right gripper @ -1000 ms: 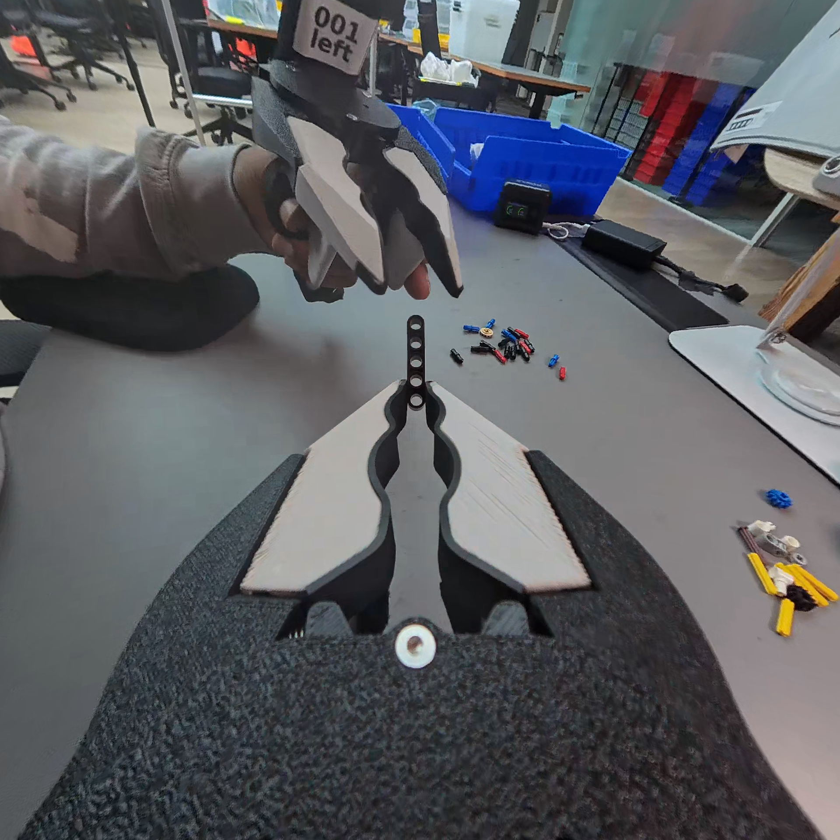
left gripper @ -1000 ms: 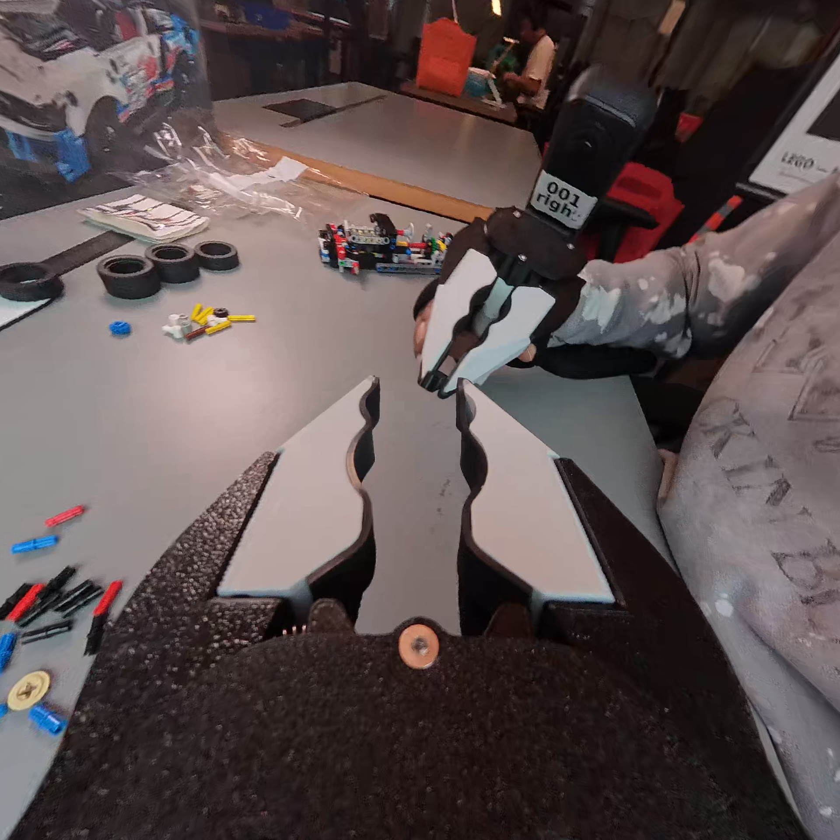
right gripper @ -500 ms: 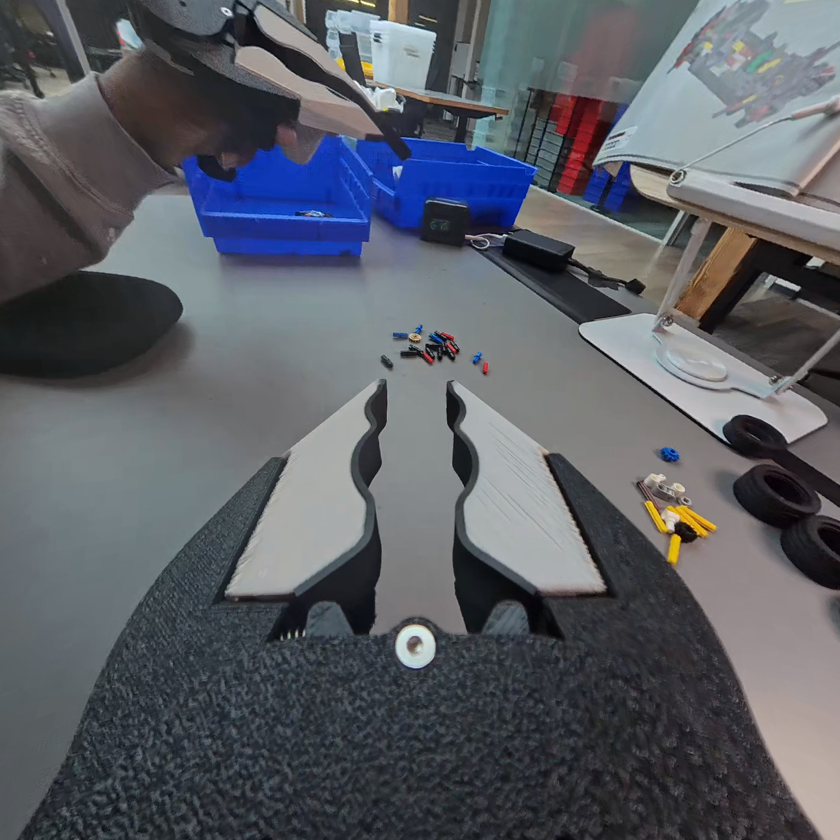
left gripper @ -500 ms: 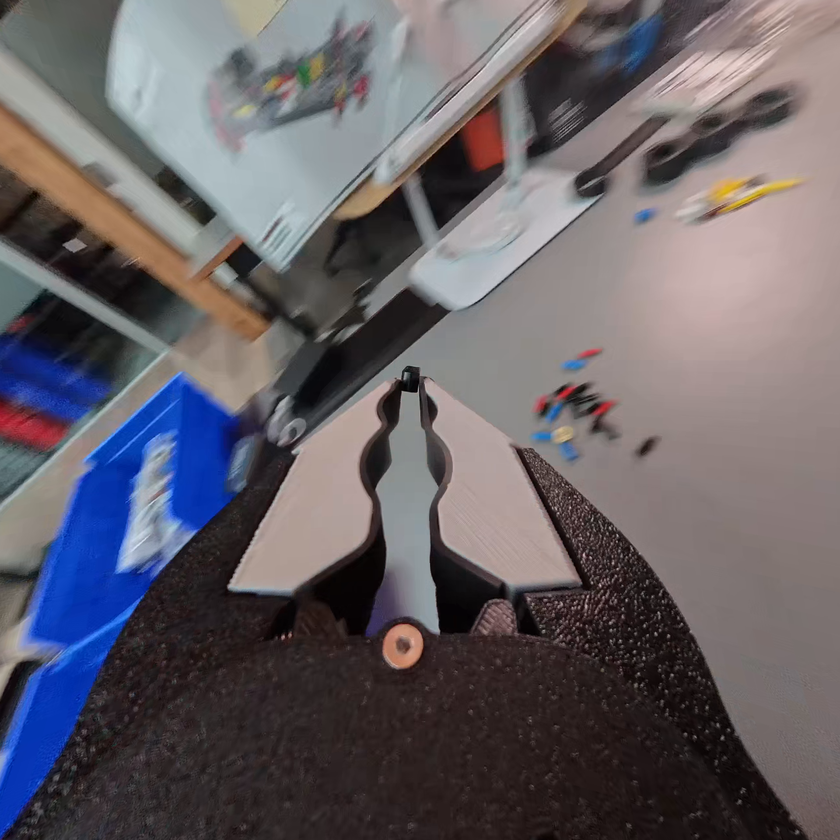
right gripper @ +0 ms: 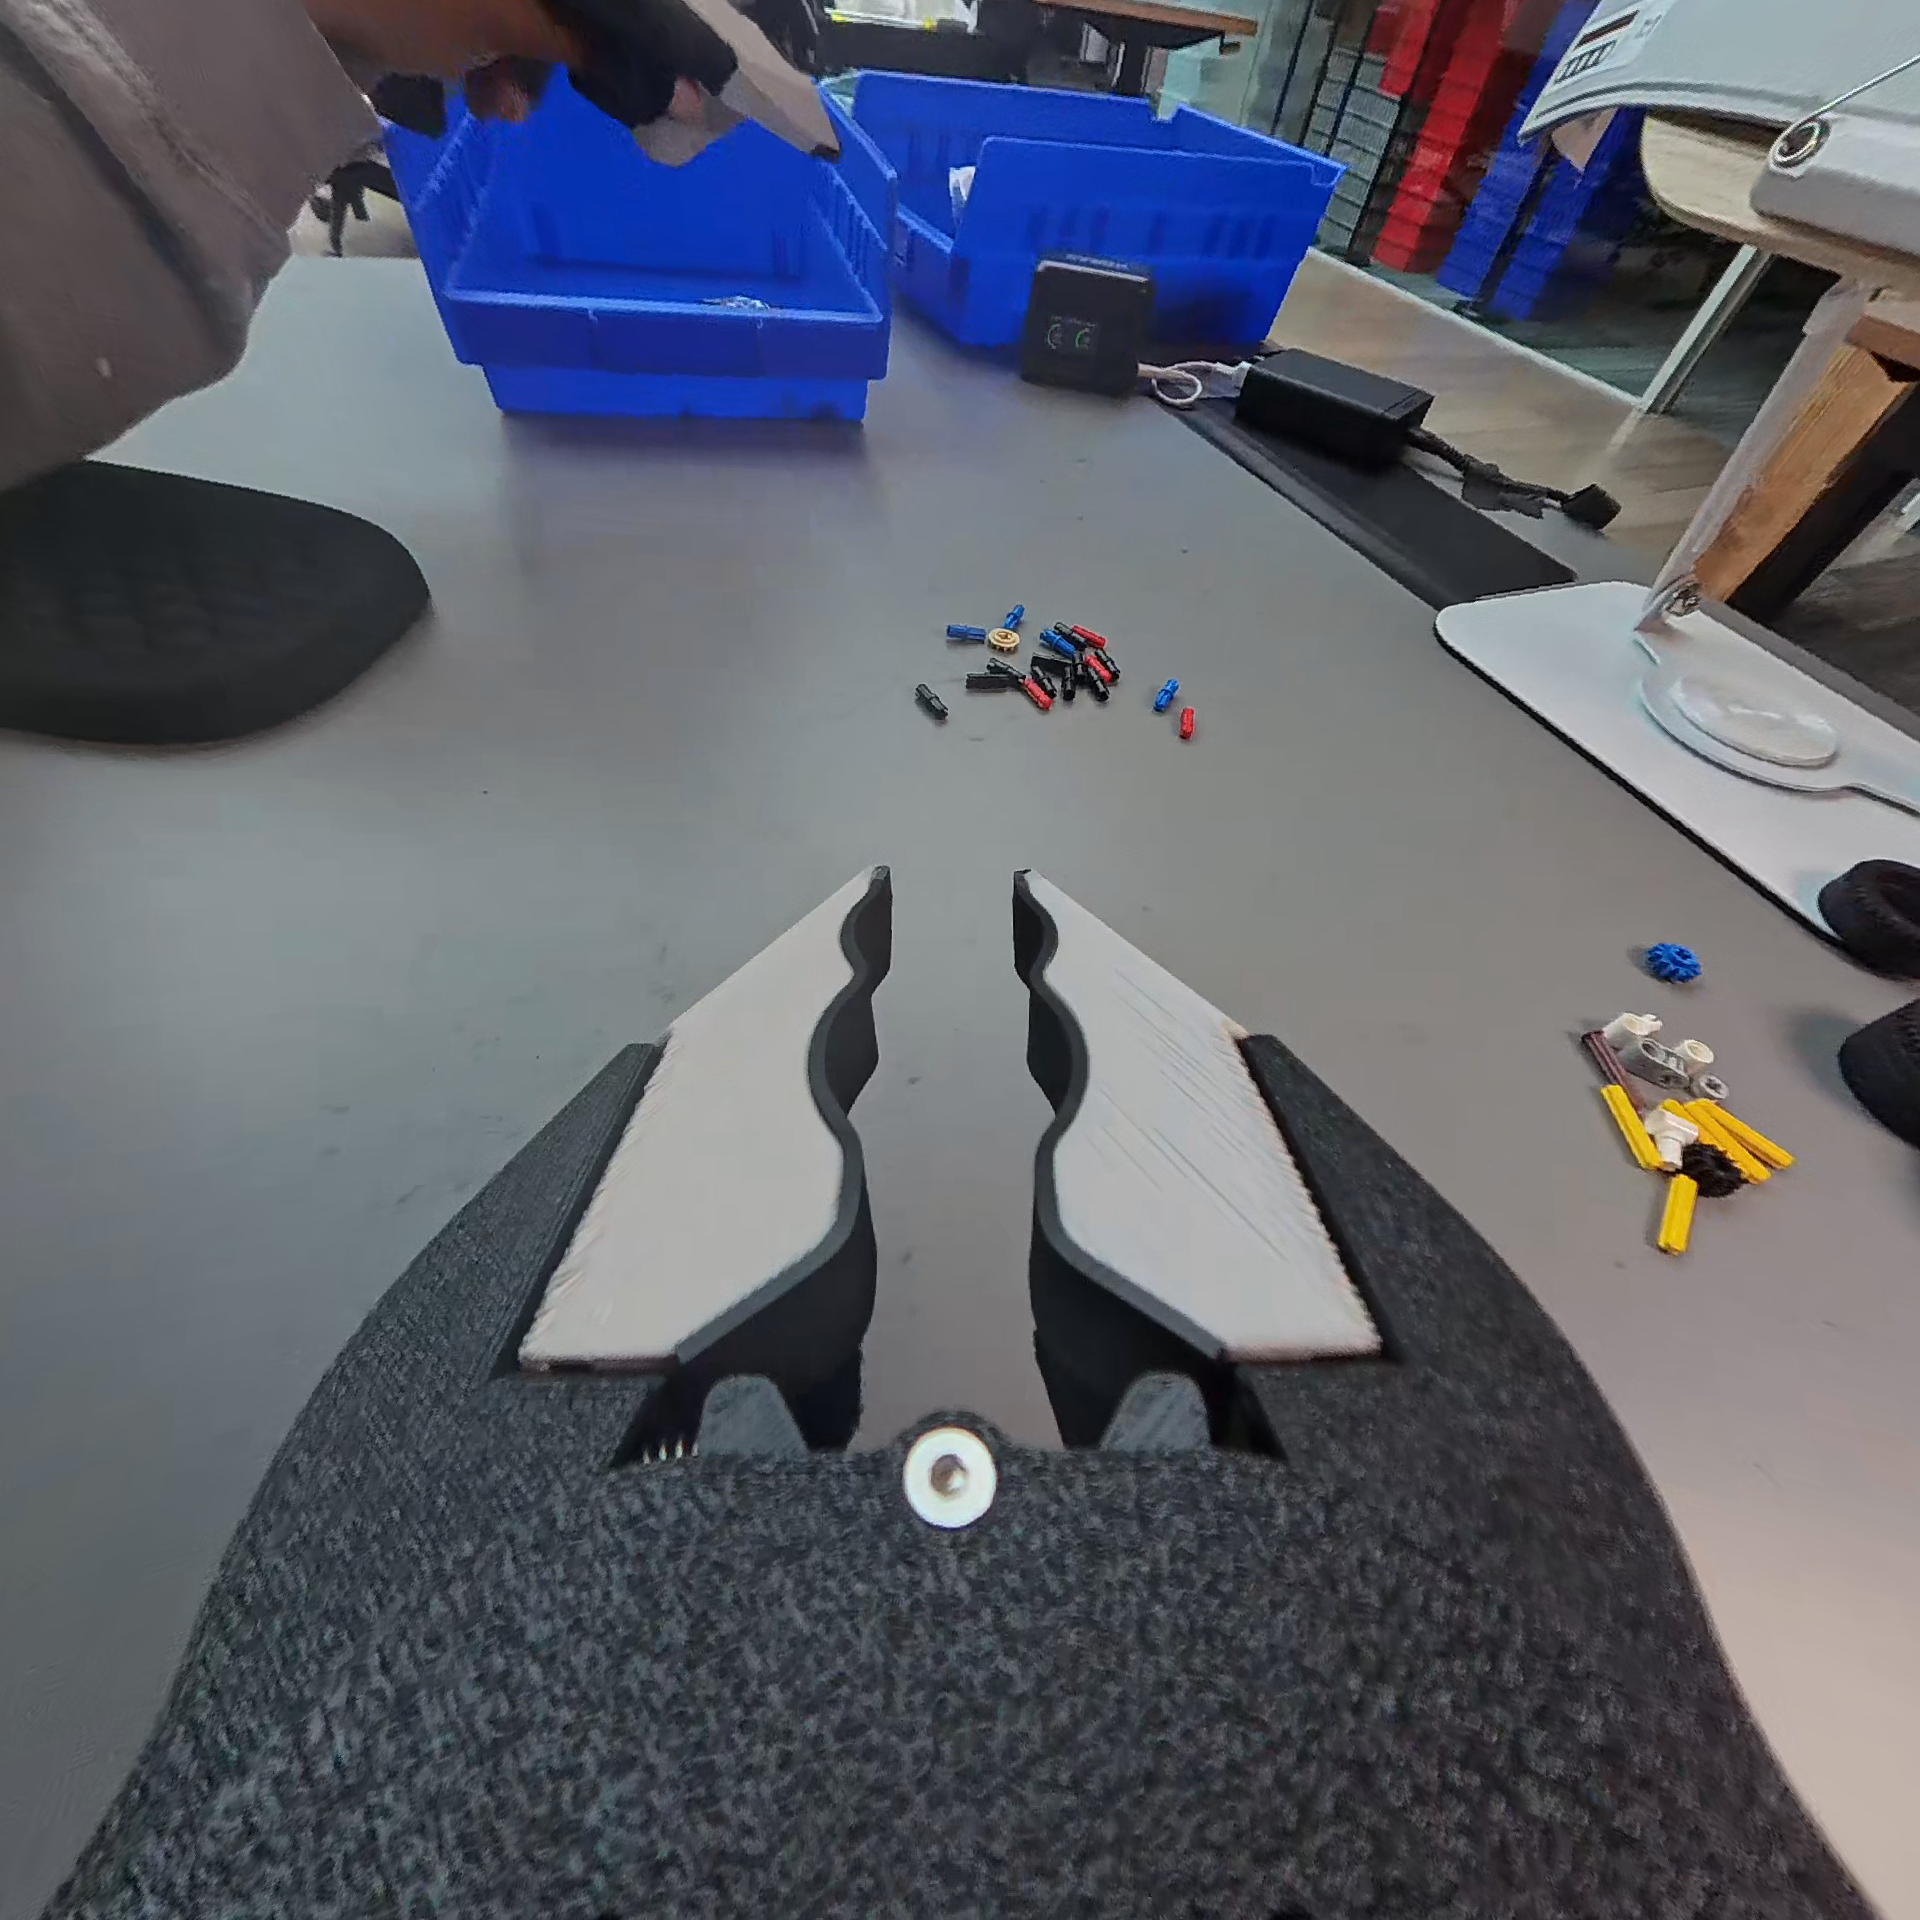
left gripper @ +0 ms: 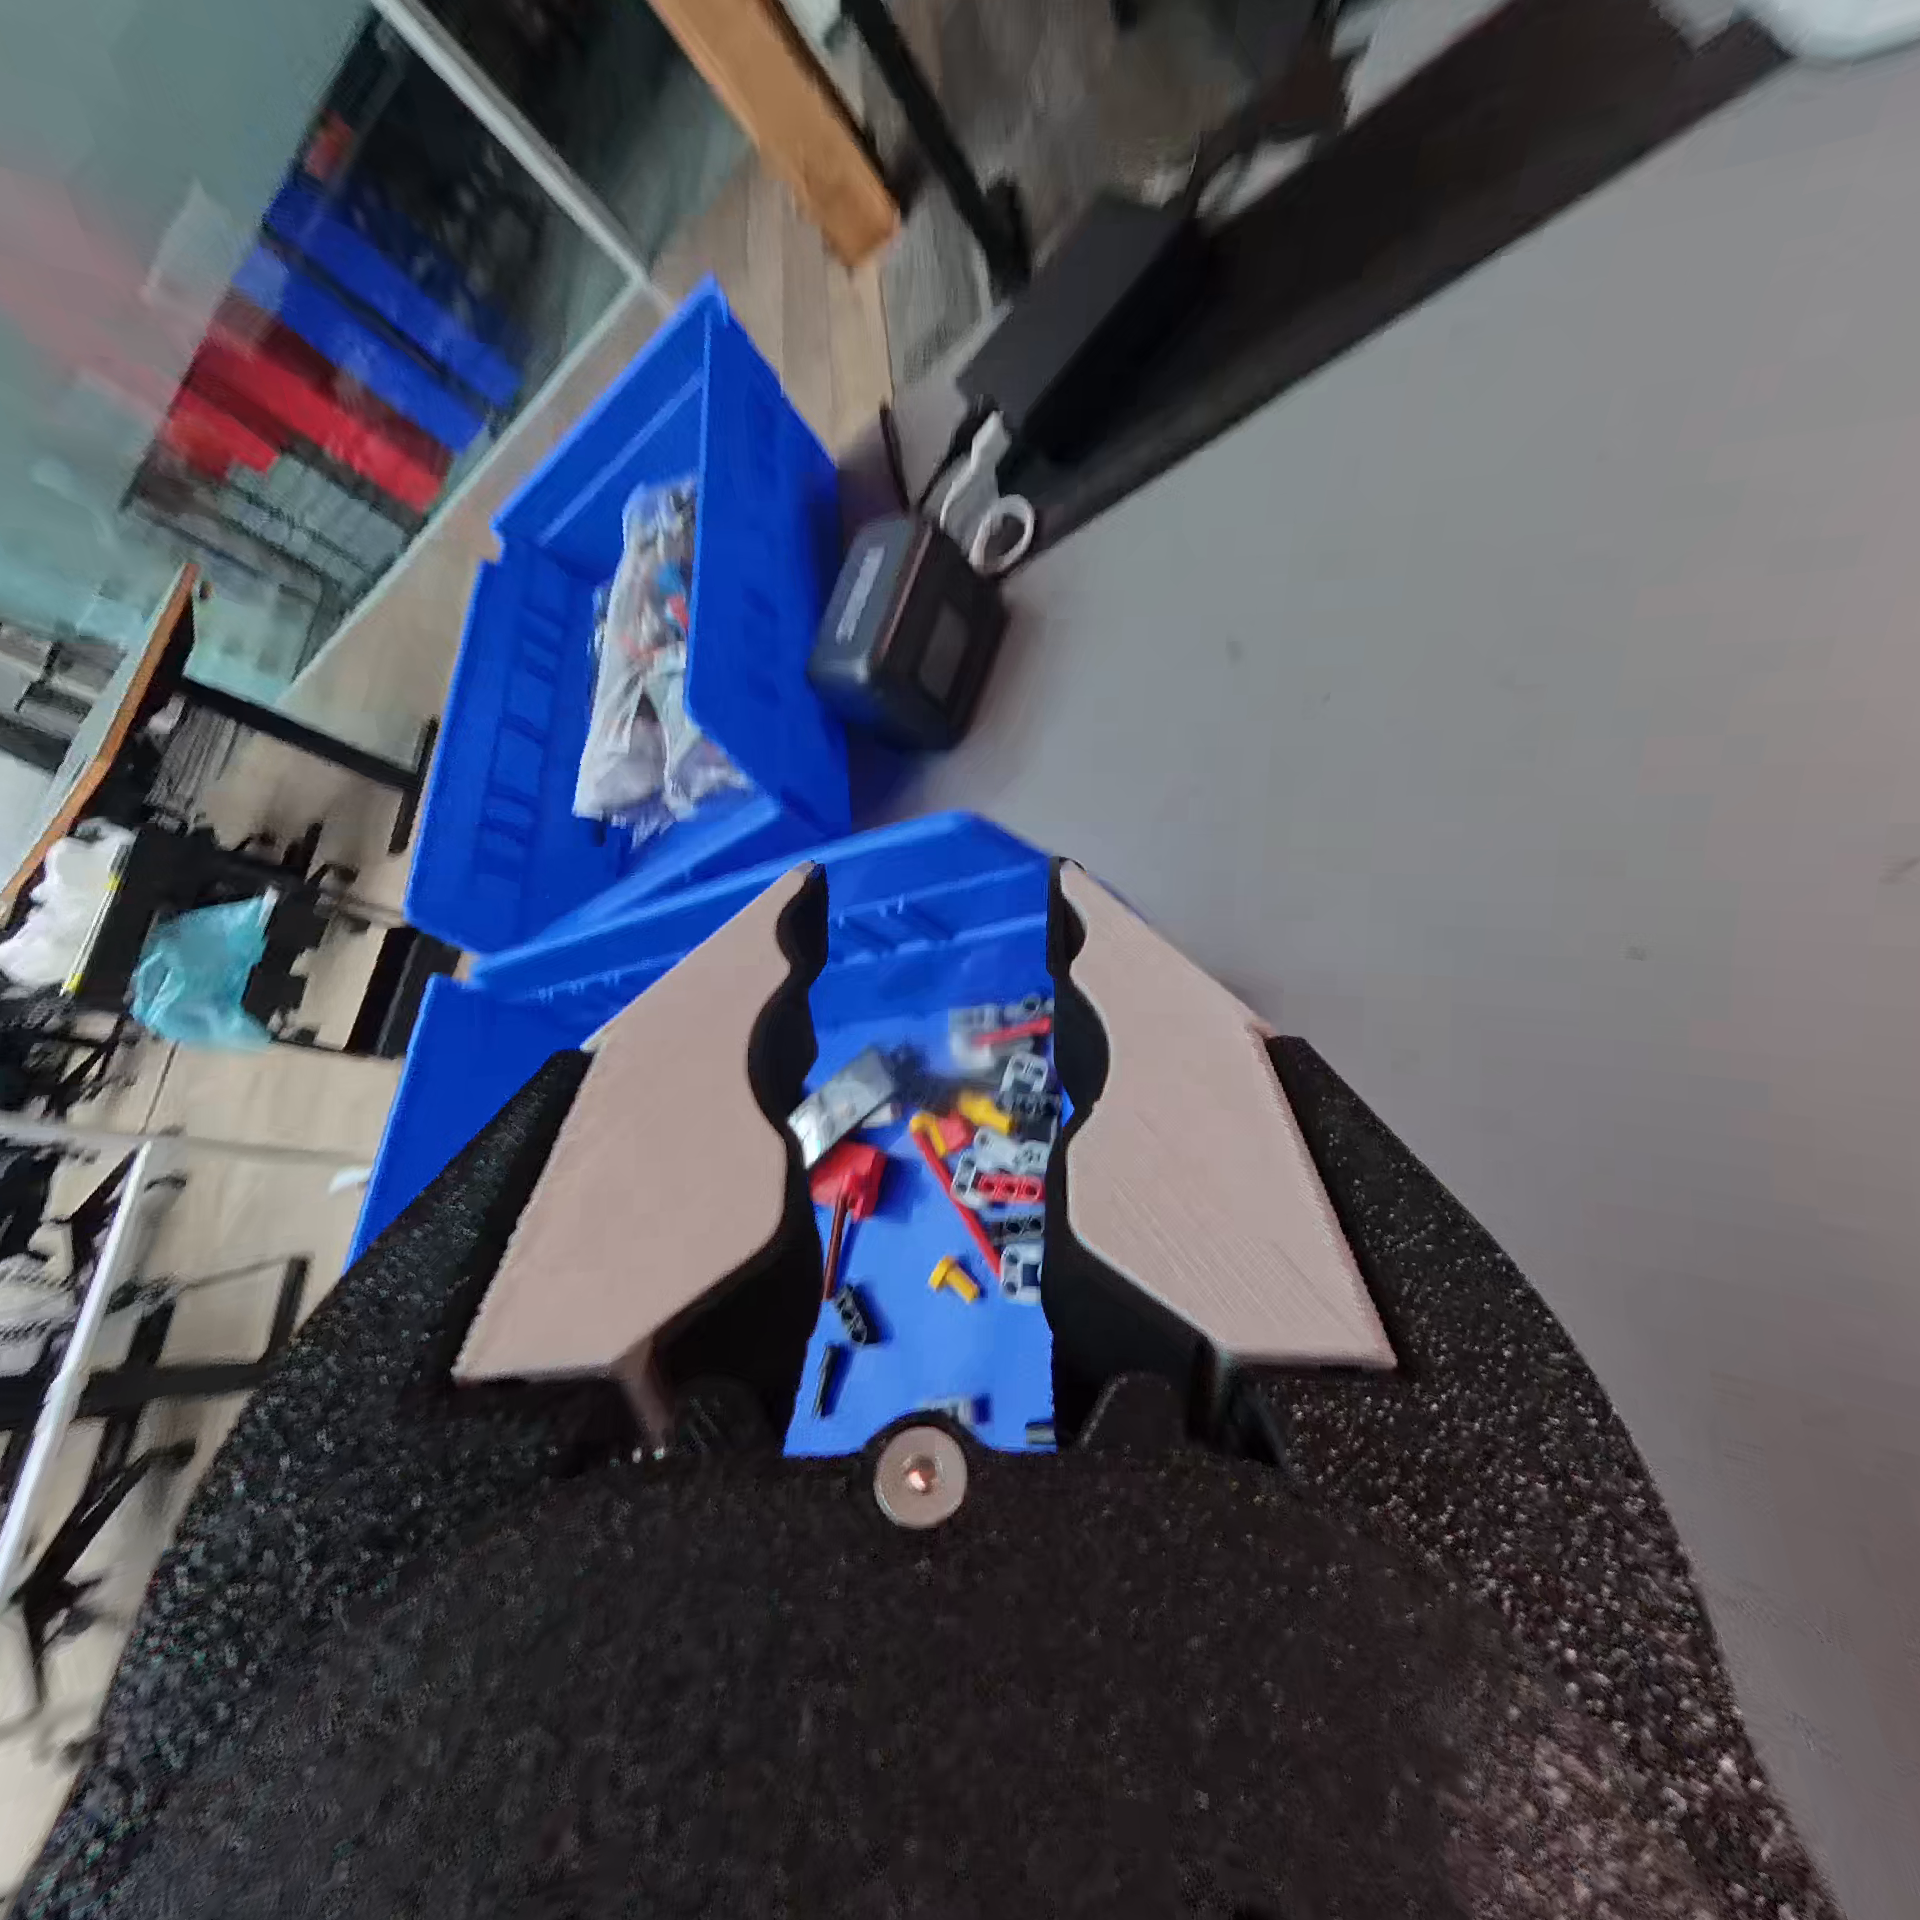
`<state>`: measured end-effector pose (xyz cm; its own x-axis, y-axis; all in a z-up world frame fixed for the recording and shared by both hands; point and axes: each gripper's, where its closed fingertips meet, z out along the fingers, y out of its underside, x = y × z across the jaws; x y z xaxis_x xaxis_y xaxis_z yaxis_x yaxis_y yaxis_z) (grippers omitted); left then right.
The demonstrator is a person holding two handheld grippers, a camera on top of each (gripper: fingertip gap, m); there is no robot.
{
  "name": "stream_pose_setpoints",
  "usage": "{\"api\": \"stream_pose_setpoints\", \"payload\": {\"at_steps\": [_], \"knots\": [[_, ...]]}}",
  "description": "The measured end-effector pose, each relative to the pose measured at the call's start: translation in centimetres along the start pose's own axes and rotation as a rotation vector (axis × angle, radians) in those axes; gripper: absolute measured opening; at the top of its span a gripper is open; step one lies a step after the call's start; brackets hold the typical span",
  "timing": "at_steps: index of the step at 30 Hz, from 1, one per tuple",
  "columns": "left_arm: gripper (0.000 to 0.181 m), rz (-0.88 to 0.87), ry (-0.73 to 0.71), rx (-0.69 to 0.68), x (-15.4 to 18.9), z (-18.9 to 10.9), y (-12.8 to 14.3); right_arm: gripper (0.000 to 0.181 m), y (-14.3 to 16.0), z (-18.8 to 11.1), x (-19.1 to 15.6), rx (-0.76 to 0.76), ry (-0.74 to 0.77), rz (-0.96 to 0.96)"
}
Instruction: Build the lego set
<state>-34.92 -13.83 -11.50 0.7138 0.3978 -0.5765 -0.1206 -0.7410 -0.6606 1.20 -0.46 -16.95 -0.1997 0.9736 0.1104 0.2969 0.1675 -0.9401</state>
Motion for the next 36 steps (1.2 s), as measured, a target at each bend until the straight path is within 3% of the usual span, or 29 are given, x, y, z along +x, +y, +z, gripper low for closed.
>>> {"api": "stream_pose_setpoints", "payload": {"at_steps": [2, 4, 7, 12, 14, 16, 19, 26, 31, 33, 36], "knots": [[0.043, -0.077, 0.099, 0.231, 1.6, -2.2, -4.1, 0.022, -0.1, -0.1, 0.3, 0.011, 0.006, 0.019], [0.046, -0.200, 0.284, 0.450, 4.2, -5.1, -8.0, 0.022, -0.2, -0.2, 0.5, 0.018, 0.011, 0.029], [0.049, -0.381, 0.559, 0.654, 7.5, -8.5, -11.5, 0.022, -0.2, -0.2, 0.6, 0.022, 0.021, 0.027], [0.033, -0.522, 0.827, 0.738, 13.3, -9.7, -12.2, 0.023, -0.4, -0.3, 1.0, 0.038, 0.044, 0.016], [0.016, -0.574, 0.951, 0.763, 15.6, -10.4, -12.2, 0.023, -0.5, -0.3, 1.1, 0.045, 0.047, 0.014], [0.010, -0.591, 1.053, 0.714, 17.8, -10.6, -11.8, 0.023, -0.6, -0.4, 1.2, 0.055, 0.053, 0.012], [0.000, -0.516, 1.051, 0.701, 19.6, -10.7, -11.5, 0.021, -0.7, -0.4, 1.2, 0.061, 0.053, 0.007], [0.000, -0.421, 0.987, 0.683, 21.6, -10.0, -10.8, 0.018, -0.8, -0.4, 1.2, 0.074, 0.066, -0.013], [0.031, -0.386, 0.932, 0.764, 21.8, -10.8, -11.8, 0.017, -1.1, -0.6, 2.0, 0.096, 0.093, 0.011], [0.037, -0.375, 0.971, 0.763, 22.3, -11.4, -12.0, 0.016, -1.1, -0.6, 2.4, 0.102, 0.106, 0.025], [0.017, -0.321, 1.024, 0.809, 22.6, -12.9, -12.0, 0.016, -1.2, -0.6, 2.7, 0.107, 0.117, 0.029]]}}
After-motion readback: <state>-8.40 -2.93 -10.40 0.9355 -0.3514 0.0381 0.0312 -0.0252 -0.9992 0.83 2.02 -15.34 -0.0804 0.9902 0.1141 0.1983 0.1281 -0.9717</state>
